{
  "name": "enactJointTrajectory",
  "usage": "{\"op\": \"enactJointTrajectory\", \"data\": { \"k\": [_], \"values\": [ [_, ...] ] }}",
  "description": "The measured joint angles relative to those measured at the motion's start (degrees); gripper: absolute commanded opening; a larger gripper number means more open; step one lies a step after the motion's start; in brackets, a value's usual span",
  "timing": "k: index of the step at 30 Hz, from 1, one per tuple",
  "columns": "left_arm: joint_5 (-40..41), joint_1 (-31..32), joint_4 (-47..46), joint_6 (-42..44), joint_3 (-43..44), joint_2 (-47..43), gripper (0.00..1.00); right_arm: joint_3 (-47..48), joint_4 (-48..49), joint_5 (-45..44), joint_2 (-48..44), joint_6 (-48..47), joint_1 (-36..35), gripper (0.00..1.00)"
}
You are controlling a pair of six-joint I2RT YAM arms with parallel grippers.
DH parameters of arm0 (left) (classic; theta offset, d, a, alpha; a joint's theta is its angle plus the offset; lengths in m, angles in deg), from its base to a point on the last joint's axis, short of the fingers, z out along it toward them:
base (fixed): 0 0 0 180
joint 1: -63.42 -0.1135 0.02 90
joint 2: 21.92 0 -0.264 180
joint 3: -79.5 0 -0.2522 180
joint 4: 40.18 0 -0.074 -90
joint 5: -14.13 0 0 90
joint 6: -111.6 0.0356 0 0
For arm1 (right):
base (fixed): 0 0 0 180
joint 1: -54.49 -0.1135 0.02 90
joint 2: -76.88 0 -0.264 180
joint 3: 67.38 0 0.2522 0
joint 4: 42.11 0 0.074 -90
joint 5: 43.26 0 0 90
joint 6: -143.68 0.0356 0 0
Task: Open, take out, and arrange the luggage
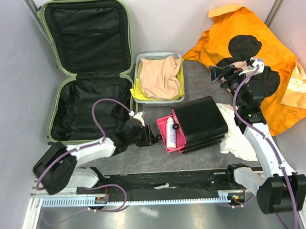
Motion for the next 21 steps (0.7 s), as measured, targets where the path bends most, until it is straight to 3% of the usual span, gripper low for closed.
{"op": "enactJointTrajectory", "data": {
  "k": [21],
  "values": [
    [-6.4, 0.0, -10.2, 0.5, 11.5, 15.1, 0.38, 0.0, -1.6, -0.4, -1.6, -0.4, 0.0, 0.94]
  ]
}}
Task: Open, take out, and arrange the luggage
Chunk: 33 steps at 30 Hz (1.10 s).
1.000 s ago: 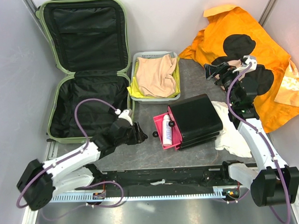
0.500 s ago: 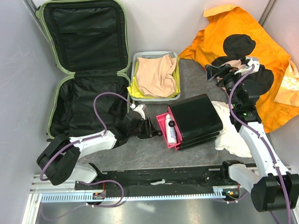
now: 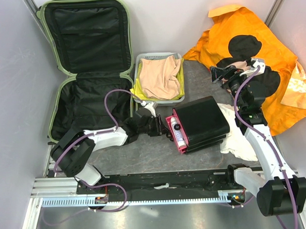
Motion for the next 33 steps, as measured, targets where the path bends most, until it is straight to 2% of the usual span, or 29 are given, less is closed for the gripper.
{"op": "enactJointTrajectory", "data": {
  "k": [11, 15, 19, 22, 25, 33],
  "values": [
    [-2.1, 1.4, -0.3, 0.0, 5.9, 5.1, 0.36, 0.0, 0.2, 0.0, 1.6, 0.0, 0.0, 0.94],
    [-2.2, 1.4, -0.3, 0.0, 6.6, 5.5, 0.39, 0.1, -0.7, 0.0, 3.6, -1.5, 0.0, 0.98],
    [-1.7, 1.4, 0.0, 0.4, 6.6, 5.4, 0.48, 4.6, -9.8, -0.5, 7.4, -8.2, 0.2, 0.98],
    [-1.2, 1.4, -0.1, 1.1, 5.6, 4.0, 0.49, 9.9, -17.3, 0.5, 10.4, -13.6, 1.9, 0.98],
    [-1.6, 1.4, -0.9, 1.9, 4.2, 1.5, 0.50, 11.1, -22.0, 1.9, 10.5, -16.7, 5.2, 0.98],
    [-3.3, 1.5, -5.9, 3.1, 2.4, 1.1, 0.48, 8.9, -27.5, 5.5, 10.7, -15.8, 6.5, 0.96]
  ]
}}
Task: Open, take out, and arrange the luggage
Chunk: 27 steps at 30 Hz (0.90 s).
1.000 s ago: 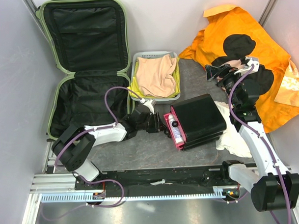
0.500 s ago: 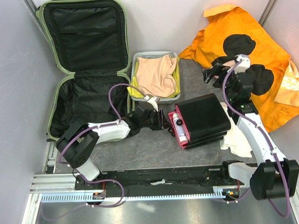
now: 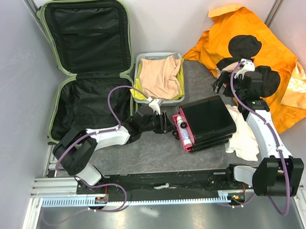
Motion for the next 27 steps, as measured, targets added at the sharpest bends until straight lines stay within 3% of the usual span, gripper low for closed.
{"op": "enactJointTrajectory", "data": {
  "k": [9, 18, 27],
  "values": [
    [-4.7, -0.2, -4.8, 0.0, 2.5, 5.6, 0.44, -7.5, -2.3, 0.6, -1.4, 1.2, 0.0, 0.90],
    [-6.7, -0.2, -3.3, 0.0, 5.4, 11.3, 0.42, -16.5, 7.8, 4.4, -8.2, 5.0, 0.6, 0.71],
    [-7.3, 0.8, -0.9, 0.1, 9.0, 16.4, 0.43, -21.0, 14.9, 2.5, -11.1, 6.6, 0.3, 0.74]
  ]
}}
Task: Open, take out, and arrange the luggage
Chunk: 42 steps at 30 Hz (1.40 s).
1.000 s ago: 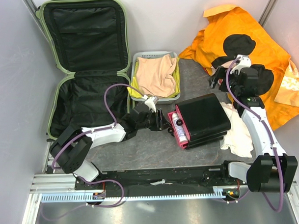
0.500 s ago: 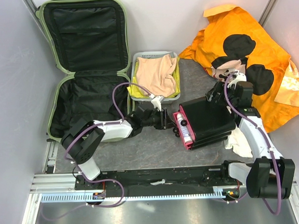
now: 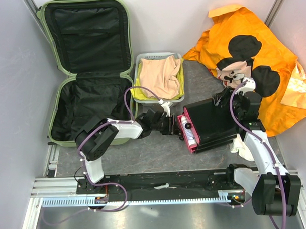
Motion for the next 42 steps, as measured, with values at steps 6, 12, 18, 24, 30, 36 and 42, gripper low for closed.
{"op": "enactJointTrajectory", "data": {
  "k": [6, 12, 18, 24, 30, 36, 42],
  "values": [
    [1.6, -0.4, 2.4, 1.5, 0.5, -0.5, 0.62, 0.2, -1.2, -2.1, -1.1, 0.6, -1.2, 0.90],
    [2.7, -4.8, 3.9, 2.4, -1.2, -6.6, 0.76, 2.7, -7.0, -5.0, -1.5, 1.6, -2.6, 0.98],
    [4.3, -10.2, 4.8, 4.7, -1.4, -15.8, 0.80, 7.3, -12.3, -7.9, 0.2, 2.0, -2.9, 0.98],
    [5.0, -20.0, 9.0, 7.7, -1.4, -22.0, 0.82, 14.7, -13.4, -9.4, 4.0, 1.7, -0.9, 0.98],
    [7.0, -30.1, 17.9, 11.1, -1.3, -30.4, 0.94, 16.8, -12.9, -11.4, 2.5, 1.7, 0.2, 0.98],
    [12.9, -30.4, 26.7, 18.3, -1.0, -47.8, 0.98, 12.4, -7.3, -17.0, -7.8, 1.6, 0.2, 0.98],
    [17.2, -30.3, 32.1, 22.6, -0.9, -56.3, 0.99, 8.1, -3.6, -21.6, -11.4, 0.9, 0.2, 0.98]
  ]
}}
